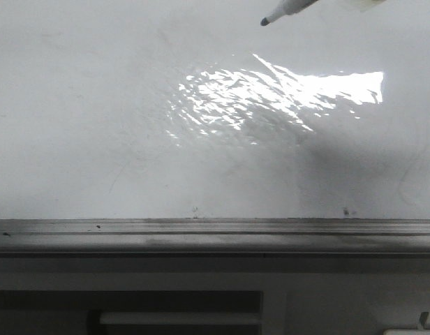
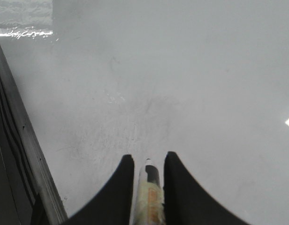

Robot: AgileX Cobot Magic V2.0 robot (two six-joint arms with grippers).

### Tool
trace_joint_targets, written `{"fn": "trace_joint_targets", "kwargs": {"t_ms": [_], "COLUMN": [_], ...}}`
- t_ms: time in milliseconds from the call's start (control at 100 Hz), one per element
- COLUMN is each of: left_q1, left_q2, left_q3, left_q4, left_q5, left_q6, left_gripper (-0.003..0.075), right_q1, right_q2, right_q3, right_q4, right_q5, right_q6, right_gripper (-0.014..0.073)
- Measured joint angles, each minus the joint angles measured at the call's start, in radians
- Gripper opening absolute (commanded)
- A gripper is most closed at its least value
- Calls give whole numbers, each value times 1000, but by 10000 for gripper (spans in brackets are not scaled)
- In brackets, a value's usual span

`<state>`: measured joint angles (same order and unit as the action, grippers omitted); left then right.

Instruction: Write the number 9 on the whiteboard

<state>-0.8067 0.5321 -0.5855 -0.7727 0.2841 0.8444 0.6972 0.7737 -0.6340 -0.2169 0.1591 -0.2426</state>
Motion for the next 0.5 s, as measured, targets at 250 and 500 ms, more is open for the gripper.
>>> {"fn": "trace_joint_targets", "kwargs": {"t_ms": [250, 500], "left_q1": [0, 0], "left_q2": [-96, -123], "left_q3": [117, 150], "left_q4": [-44, -84], "left_q5": [-90, -97], "left_q6": [-18, -25], "left_gripper": [-20, -20], "right_q1": [-42, -44], "right_q2": [89, 194], "right_q3": [-136, -183], "right_q4": [0, 2], "right_q5": [163, 186], "right_q6": [12, 28], "right_gripper": [-60, -57]}}
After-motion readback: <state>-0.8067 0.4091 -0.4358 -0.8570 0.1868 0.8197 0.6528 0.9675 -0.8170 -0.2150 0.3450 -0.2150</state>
